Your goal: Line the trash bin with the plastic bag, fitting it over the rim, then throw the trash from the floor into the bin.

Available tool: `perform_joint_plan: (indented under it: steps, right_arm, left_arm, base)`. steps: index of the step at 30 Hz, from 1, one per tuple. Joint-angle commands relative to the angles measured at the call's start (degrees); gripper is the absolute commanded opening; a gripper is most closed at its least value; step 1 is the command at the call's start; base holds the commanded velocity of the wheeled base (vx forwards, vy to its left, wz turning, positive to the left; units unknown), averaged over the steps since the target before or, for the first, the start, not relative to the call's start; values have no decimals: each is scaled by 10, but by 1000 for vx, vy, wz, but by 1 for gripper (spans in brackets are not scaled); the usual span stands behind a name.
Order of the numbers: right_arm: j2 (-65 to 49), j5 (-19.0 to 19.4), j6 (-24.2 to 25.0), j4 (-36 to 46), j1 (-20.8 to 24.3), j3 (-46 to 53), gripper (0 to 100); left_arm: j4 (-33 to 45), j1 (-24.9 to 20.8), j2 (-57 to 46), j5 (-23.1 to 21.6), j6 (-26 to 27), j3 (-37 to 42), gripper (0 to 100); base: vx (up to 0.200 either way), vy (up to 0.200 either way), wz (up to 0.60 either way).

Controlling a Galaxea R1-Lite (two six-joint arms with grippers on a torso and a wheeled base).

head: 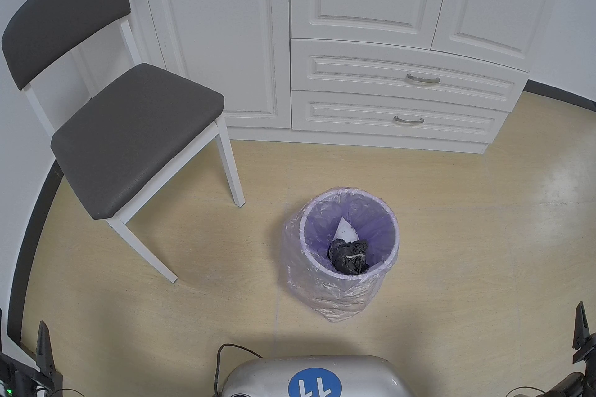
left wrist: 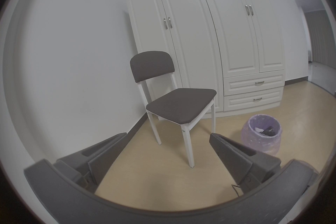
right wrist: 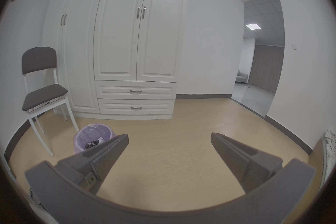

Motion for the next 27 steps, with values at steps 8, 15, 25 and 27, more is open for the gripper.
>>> perform_joint_plan:
  steps: [8,15,25,27]
  right_arm:
    - [-8,-2,-53,-1,0,9,100]
    - [-9,26,-49,-51,0,9,100]
    - [-8,55,-50,-6,0,10,100]
    - [-8,54,-51,-14,0,10,100]
  left_arm:
    - [3,0,-9,-113,-44,10,100]
    - [31,-1,-9,-153,-60,10,100]
    - [36,-2,-8,-149,-80,10,100]
    - [35,-1,-9,-146,-82,10,100]
  base:
    - [0,0,0]
    - [0,0,0]
    - [0,0,0]
    - [0,0,0]
